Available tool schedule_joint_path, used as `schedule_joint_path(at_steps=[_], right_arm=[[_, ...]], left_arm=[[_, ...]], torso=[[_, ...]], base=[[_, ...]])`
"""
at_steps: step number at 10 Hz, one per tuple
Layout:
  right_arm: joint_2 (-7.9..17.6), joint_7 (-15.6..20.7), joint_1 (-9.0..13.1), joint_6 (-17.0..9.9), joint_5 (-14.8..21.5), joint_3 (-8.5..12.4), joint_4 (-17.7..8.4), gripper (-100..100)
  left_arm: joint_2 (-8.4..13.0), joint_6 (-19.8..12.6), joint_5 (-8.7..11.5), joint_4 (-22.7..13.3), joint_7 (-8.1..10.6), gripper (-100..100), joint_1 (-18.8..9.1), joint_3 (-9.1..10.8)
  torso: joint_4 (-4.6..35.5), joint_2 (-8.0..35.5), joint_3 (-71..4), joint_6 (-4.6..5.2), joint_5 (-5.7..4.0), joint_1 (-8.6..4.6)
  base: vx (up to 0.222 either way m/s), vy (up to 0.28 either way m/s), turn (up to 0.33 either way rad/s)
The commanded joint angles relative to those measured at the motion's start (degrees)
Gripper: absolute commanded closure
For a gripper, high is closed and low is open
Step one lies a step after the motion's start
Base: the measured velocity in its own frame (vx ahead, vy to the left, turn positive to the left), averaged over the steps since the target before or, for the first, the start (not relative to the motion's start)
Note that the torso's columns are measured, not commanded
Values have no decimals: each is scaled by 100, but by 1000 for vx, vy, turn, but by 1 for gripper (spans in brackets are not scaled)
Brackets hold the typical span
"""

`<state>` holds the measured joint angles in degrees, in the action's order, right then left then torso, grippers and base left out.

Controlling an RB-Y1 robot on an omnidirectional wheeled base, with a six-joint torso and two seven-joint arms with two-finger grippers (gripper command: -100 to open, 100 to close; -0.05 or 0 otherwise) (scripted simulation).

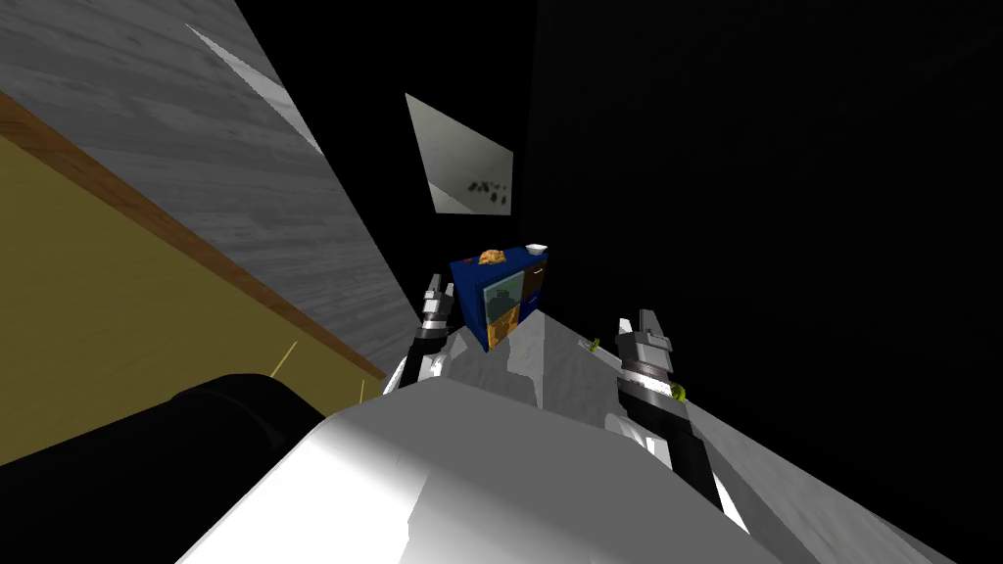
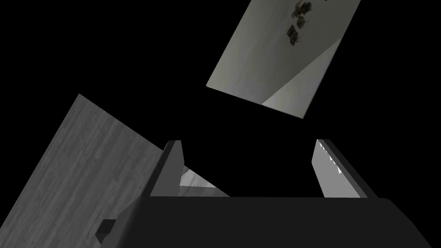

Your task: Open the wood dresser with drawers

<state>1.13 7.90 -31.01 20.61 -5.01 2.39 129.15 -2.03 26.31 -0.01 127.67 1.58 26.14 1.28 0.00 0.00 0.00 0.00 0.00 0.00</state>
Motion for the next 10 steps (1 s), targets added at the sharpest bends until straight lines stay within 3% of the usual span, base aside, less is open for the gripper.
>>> schedule_joint_path(at_steps=[1, 9, 10], right_arm=[[0, 0, 0, 0, 0, 0, 0, 0], [0, 0, 0, 1, 0, 0, 2, 0], [0, 0, 0, 1, 0, 0, 2, 0]], left_arm=[[0, 0, 0, 0, 0, 0, 0, 0], [0, 1, 0, 2, 0, 0, 0, 0], [263, -4, 36, -22, -18, -100, -2, -2]], torso=[[235, 232, -467, 0, 0, 0], [3537, 3539, -7073, 0, 0, 0], [3960, 3962, -7919, 0, 0, 0]], base=[[0, 0, 0], [0, 0, 0], [29, -14, 54]])
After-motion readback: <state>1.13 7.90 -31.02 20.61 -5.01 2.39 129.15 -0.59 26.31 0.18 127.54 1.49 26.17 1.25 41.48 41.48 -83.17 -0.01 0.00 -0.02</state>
